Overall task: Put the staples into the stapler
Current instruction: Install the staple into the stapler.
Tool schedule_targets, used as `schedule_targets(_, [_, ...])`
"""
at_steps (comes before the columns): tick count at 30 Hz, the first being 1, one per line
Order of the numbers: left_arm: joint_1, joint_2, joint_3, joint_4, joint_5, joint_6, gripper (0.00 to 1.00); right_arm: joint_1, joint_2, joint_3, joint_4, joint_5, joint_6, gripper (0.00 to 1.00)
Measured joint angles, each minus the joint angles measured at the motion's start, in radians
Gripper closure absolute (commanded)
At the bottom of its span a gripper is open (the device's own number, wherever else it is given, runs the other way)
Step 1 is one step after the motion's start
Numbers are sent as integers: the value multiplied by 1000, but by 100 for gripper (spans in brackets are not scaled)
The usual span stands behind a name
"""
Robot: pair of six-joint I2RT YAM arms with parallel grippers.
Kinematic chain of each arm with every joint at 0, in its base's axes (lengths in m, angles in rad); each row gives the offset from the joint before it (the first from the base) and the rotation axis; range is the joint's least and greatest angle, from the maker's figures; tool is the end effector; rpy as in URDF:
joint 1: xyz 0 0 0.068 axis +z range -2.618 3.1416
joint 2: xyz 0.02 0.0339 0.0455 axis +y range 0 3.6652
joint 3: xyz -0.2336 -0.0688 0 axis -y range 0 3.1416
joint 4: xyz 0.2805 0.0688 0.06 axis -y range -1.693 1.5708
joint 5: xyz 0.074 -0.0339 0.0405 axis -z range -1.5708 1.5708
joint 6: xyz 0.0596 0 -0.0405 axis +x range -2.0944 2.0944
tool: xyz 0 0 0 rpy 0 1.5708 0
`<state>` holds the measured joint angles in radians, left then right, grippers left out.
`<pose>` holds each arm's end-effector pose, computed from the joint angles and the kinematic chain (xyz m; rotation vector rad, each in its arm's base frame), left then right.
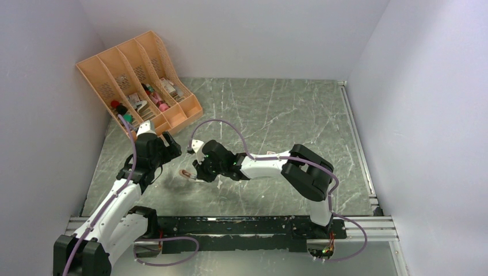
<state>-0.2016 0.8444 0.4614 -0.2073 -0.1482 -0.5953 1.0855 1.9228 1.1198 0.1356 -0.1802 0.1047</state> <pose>0.2544 -0.0430 0.1650 -0.5081 2.1088 -0.3005 0.1971 0.3966 0.0906 -1.2035 2.0344 0.8189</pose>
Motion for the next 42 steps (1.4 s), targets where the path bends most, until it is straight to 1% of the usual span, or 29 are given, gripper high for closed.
schedule_targets(31, [0,0,0,0,1,0,17,0,3,41,-89,14,-84,83])
schedule_targets(42, [0,0,0,0,2,0,17,0,3,42,-88,9,-89,83])
